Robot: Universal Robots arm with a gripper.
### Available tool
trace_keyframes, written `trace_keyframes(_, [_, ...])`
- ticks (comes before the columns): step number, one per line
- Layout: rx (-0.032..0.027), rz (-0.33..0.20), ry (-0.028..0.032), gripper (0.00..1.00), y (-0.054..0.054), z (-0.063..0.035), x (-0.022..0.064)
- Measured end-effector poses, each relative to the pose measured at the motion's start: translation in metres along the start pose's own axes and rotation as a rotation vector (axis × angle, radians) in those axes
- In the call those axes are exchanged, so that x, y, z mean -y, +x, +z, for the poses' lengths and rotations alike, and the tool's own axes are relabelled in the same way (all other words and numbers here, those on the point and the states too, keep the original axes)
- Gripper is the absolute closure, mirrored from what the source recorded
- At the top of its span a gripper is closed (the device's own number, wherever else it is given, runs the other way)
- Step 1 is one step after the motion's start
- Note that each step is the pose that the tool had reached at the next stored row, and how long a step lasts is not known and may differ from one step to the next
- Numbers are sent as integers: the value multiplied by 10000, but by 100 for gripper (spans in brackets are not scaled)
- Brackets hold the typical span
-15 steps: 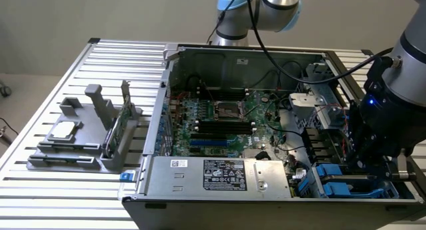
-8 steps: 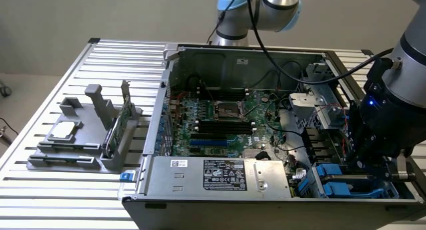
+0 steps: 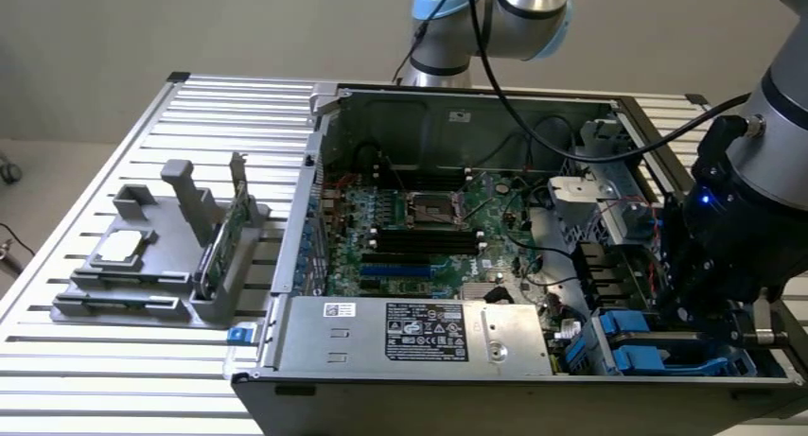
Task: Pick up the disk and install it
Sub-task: 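Insert the second disk wire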
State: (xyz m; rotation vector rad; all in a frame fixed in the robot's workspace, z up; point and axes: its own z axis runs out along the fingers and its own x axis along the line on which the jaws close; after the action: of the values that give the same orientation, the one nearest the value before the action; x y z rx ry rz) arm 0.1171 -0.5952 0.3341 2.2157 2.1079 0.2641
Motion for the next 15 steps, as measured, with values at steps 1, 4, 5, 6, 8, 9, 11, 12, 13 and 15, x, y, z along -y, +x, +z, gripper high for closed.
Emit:
trace_keyframes(1, [-10, 0, 1, 83, -5, 3, 0])
trace_keyframes(4, [-40, 0, 2, 83, -21, 10, -1])
trace_keyframes(5, [-51, 0, 3, 83, -25, 13, -1])
trace_keyframes(6, [-68, 1, 3, 83, -34, 17, -1])
trace_keyframes(8, [-78, 0, 2, 83, -43, 16, -2])
trace_keyframes(9, [-81, -1, 3, 82, -45, 16, -3])
trace_keyframes(11, [-85, -1, 4, 76, -46, 0, -5])
trace_keyframes(12, [-84, 0, 5, 69, -48, -20, -9])
trace_keyframes(13, [-83, -1, 5, 69, -49, -45, -11])
trace_keyframes(15, [-84, 0, 5, 69, -51, -85, -2])
